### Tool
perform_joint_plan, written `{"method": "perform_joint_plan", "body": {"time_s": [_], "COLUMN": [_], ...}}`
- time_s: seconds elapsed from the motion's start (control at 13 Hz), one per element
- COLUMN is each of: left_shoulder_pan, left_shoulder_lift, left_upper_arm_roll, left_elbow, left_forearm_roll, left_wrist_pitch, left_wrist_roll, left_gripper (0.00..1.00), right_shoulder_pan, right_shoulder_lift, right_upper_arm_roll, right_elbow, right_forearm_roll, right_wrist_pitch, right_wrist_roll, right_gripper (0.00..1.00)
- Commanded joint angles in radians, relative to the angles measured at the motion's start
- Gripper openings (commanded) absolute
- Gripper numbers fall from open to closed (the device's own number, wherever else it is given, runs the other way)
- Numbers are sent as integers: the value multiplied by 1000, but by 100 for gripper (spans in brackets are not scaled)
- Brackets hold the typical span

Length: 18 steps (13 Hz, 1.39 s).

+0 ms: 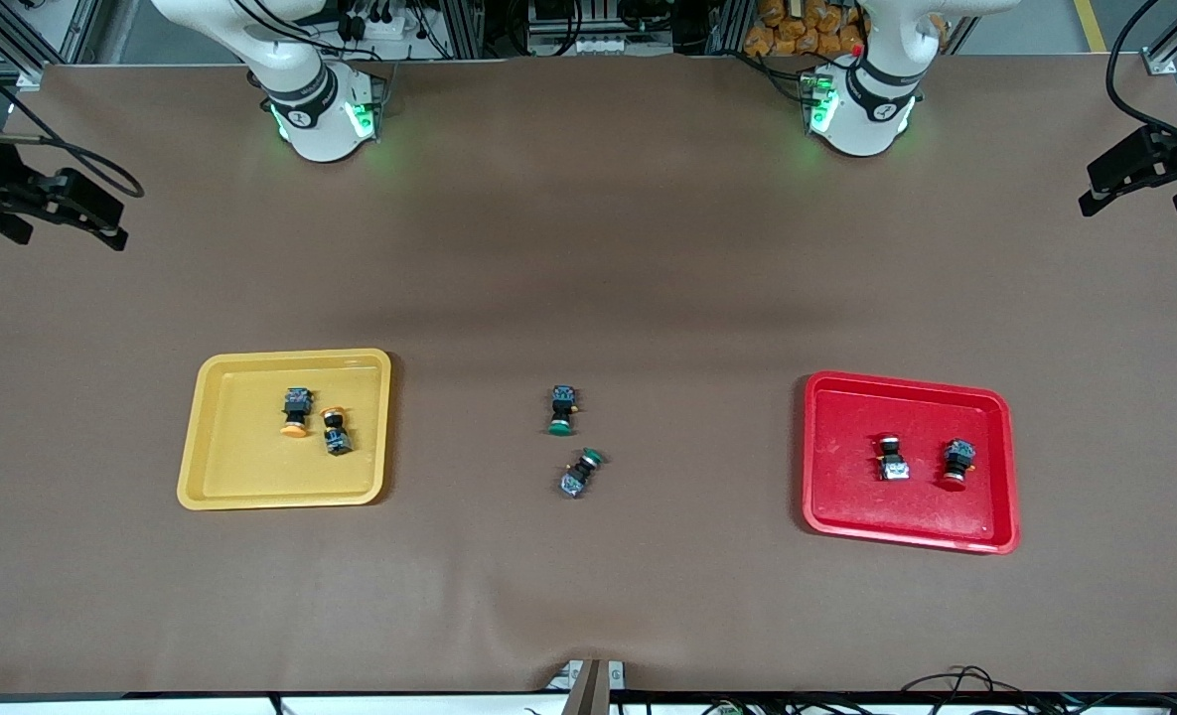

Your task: Place red and yellow buttons in trays

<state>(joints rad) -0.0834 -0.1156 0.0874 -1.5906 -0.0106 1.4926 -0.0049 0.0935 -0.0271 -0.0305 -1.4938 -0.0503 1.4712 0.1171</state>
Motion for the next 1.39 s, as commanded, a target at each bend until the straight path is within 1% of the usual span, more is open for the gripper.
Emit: {"method": "perform_joint_plan", "body": {"time_s": [0.0, 0.23, 0.62, 0.77, 1.31], "left_shoulder_pan": [-6, -4, -4, -7, -2], "left_shoulder_lift": [11, 14, 14, 14, 14], "left_upper_arm_roll": [5, 3, 5, 2, 2], "left_elbow": [47, 49, 47, 47, 49], "left_forearm_roll": [-6, 15, 17, 40, 40], "left_wrist_pitch": [-3, -6, -9, -9, -12], "left_wrist_roll": [5, 8, 6, 8, 8], "left_gripper": [100, 100, 100, 100, 100], "right_shoulder_pan": [-20, -38, -34, -35, -35], "right_shoulder_lift": [-25, -25, -23, -23, -23], "right_upper_arm_roll": [9, 11, 12, 12, 12], "right_elbow": [-13, -13, -14, -14, -16], "right_forearm_roll": [-13, 26, 29, 29, 30], "right_wrist_pitch": [8, 11, 9, 11, 11], "right_wrist_roll": [-42, -56, -50, -50, -50], "right_gripper": [100, 100, 100, 100, 100]}}
